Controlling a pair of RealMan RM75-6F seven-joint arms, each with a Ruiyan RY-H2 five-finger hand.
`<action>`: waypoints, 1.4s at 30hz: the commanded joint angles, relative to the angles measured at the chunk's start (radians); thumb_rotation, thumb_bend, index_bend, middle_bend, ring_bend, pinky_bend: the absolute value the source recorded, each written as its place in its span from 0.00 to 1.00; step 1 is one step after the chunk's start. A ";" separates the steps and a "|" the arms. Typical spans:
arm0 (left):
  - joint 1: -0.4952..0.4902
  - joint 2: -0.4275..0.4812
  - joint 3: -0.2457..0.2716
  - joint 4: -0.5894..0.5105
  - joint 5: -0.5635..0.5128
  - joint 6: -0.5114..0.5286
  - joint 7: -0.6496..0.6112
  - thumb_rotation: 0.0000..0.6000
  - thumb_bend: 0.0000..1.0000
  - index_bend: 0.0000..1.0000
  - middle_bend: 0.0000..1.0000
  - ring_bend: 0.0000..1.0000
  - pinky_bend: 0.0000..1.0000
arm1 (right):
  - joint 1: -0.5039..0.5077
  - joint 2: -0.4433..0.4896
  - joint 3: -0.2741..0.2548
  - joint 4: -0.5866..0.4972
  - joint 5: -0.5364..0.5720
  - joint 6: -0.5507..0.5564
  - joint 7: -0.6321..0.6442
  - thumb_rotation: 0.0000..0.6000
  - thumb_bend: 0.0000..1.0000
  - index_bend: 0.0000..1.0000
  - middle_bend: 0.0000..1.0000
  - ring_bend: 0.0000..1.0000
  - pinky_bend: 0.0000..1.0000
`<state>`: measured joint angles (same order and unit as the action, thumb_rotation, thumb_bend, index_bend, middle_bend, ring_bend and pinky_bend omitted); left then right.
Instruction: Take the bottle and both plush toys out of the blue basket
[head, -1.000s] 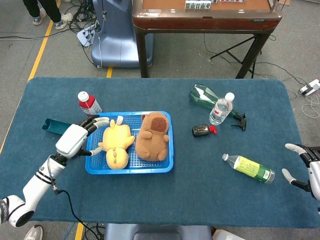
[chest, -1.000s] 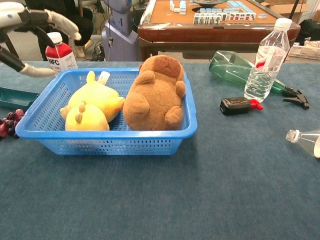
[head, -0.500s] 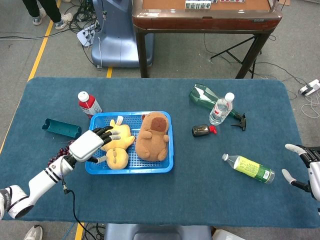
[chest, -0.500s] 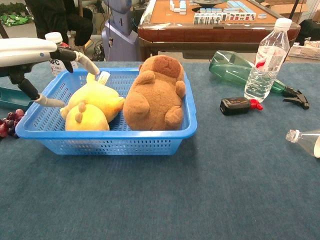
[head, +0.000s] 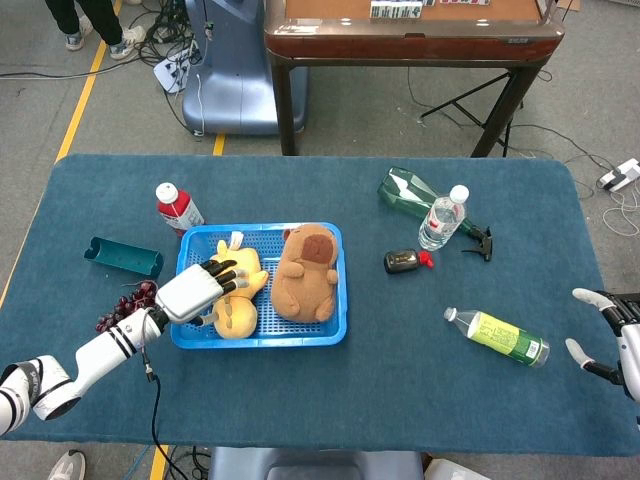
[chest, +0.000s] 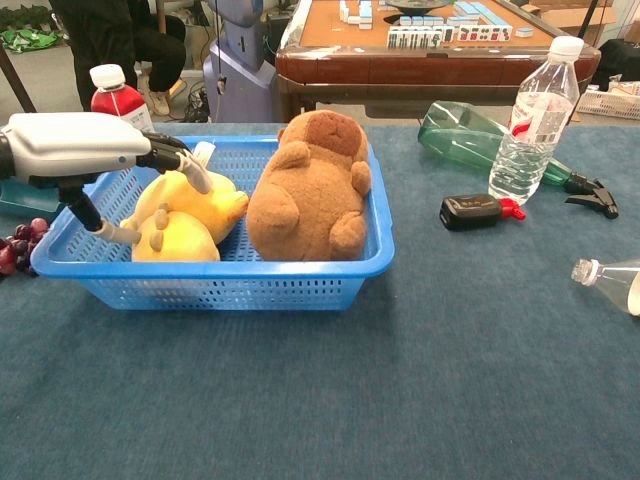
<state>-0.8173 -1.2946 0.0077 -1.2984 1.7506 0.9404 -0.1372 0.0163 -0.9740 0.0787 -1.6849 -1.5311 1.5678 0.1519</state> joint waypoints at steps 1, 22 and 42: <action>-0.011 -0.009 0.005 -0.006 -0.002 -0.005 -0.023 1.00 0.26 0.23 0.15 0.10 0.21 | 0.001 -0.001 0.000 -0.001 0.000 -0.002 -0.001 1.00 0.21 0.27 0.29 0.27 0.39; -0.068 -0.100 0.000 0.068 -0.101 -0.107 0.021 1.00 0.26 0.60 0.46 0.47 0.35 | -0.004 0.004 0.004 -0.003 0.006 0.007 -0.001 1.00 0.21 0.27 0.29 0.27 0.39; 0.022 -0.001 -0.036 -0.034 -0.111 0.153 -0.117 1.00 0.26 0.77 0.72 0.67 0.51 | -0.006 0.003 0.008 0.000 -0.003 0.022 0.009 1.00 0.21 0.27 0.29 0.27 0.39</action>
<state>-0.8073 -1.3090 -0.0225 -1.3190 1.6460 1.0784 -0.2419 0.0104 -0.9710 0.0873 -1.6848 -1.5345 1.5897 0.1609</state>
